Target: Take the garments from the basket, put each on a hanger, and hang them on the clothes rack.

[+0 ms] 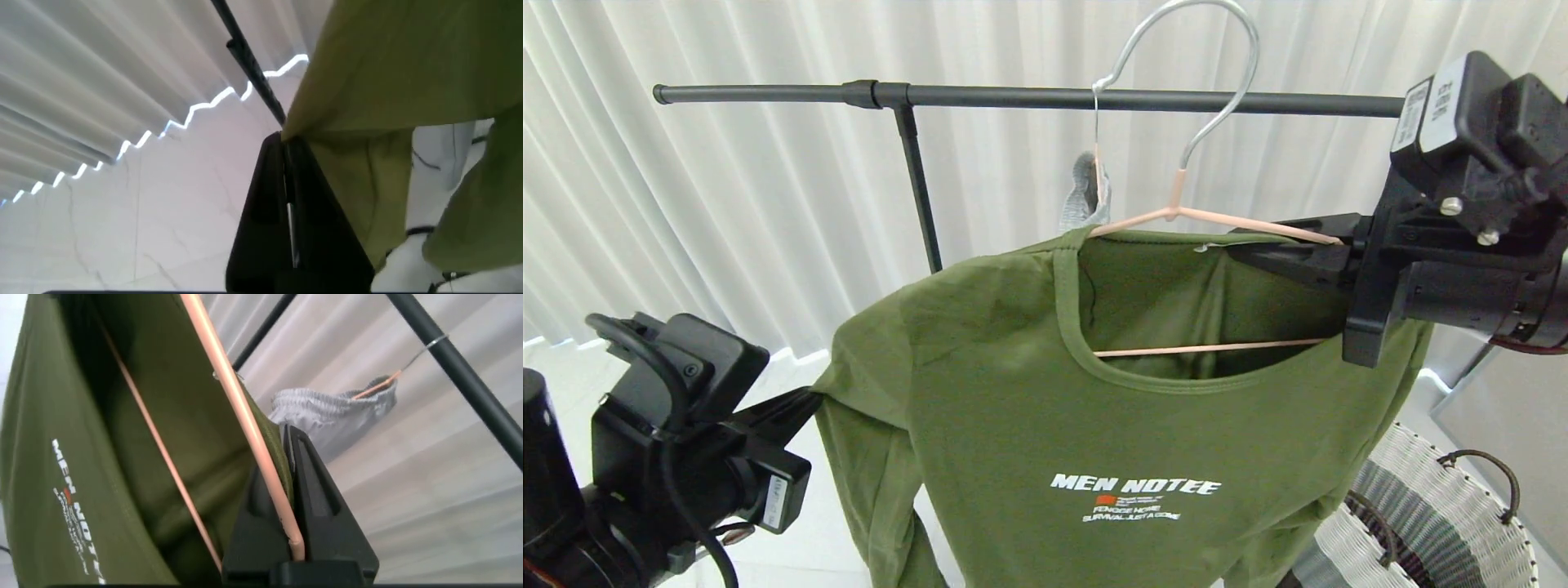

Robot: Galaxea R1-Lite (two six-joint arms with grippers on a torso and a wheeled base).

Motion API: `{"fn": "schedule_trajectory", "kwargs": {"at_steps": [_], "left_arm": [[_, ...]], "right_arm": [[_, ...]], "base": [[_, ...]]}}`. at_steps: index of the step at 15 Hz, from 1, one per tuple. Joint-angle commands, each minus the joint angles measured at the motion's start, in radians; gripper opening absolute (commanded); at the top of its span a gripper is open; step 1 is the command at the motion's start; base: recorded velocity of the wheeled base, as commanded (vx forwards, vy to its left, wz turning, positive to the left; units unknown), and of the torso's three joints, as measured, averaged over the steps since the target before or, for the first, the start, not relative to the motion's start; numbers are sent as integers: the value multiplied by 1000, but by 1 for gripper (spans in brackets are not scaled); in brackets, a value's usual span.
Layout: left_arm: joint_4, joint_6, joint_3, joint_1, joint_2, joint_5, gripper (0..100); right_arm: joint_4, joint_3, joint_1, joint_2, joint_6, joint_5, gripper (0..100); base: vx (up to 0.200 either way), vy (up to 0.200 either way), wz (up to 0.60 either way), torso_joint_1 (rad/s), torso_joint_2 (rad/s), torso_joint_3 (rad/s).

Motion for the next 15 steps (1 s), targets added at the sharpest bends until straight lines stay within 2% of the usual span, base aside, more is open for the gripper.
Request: {"fn": "schedule_trajectory", "kwargs": {"at_steps": [1, 4, 6, 7, 9, 12, 13, 15], "left_arm": [[-22, -1, -2, 26, 2, 1, 0], [-78, 7, 7, 40, -23, 1, 0], [-79, 16, 7, 20, -29, -2, 0], [-79, 55, 15, 4, -30, -2, 0], [-79, 171, 56, -28, -29, -1, 0], [-79, 213, 78, -37, -26, -1, 0], [-79, 211, 78, -37, -27, -1, 100], [-79, 210, 78, -37, -32, -1, 100]], "right_arm": [[10, 0, -21, -8, -1, -3, 0], [68, -1, -81, -16, -7, -44, 0], [67, -3, -99, -13, -4, -126, 0], [62, -4, -101, -10, 1, -152, 0], [59, -9, -102, -11, 25, -158, 0], [57, -23, -96, -24, 116, -158, 0], [57, -24, -96, -31, 136, -158, 0], [60, -17, -98, -50, 156, -159, 0]], "base": [[0, 0, 0, 0, 0, 0], [0, 0, 0, 0, 0, 0], [0, 0, 0, 0, 0, 0], [0, 0, 0, 0, 0, 0], [0, 0, 0, 0, 0, 0], [0, 0, 0, 0, 0, 0], [0, 0, 0, 0, 0, 0], [0, 0, 0, 0, 0, 0]]}}
